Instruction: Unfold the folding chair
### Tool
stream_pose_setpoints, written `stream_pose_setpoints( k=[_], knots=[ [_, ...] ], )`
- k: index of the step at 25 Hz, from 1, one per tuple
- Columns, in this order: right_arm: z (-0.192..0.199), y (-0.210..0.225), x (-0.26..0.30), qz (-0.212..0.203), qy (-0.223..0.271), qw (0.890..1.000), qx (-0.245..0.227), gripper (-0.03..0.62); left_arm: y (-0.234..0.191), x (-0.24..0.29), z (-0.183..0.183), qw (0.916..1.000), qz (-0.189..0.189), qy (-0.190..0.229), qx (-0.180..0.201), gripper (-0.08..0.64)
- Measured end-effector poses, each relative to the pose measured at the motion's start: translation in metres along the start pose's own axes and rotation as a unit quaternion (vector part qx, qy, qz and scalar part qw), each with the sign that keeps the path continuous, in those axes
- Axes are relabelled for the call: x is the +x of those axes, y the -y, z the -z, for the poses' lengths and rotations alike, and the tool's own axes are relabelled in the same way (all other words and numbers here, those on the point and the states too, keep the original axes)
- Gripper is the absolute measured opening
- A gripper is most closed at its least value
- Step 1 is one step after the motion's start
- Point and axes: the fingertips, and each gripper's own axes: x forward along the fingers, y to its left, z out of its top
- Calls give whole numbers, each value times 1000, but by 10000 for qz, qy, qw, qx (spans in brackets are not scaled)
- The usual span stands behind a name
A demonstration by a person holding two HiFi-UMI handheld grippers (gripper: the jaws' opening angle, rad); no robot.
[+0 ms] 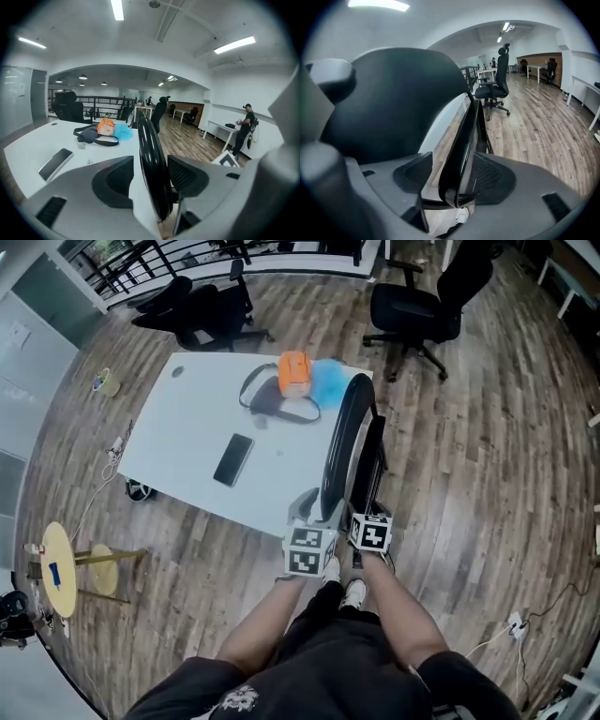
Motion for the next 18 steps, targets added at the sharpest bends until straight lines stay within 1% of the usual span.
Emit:
stream_pose_setpoints(
  k=[4, 7, 13, 15, 17, 18],
  knots=[
    [8, -10, 37, -117, -541, 9982, 247, 270, 0, 20, 7, 9992, 275, -284, 4, 213],
    [15, -8, 57, -6, -878, 9953, 420, 272, -1, 30, 10, 9982, 424, -426, 14, 213],
    [17, -3, 83, -103, -1147, 9917, 565, 278, 2, 46, 15, 9951, 700, -697, -58, 207],
    [17, -4, 89, -220, -1205, 9903, 655, 276, 0, 50, 16, 9950, 671, -743, -21, 157],
    [18, -6, 91, -274, -1268, 9897, 610, 274, -3, 51, 17, 9959, 513, -749, 50, 138],
    [18, -7, 91, -279, -1293, 9896, 570, 260, -4, 51, 16, 9963, 432, -739, 84, 128]
  ],
)
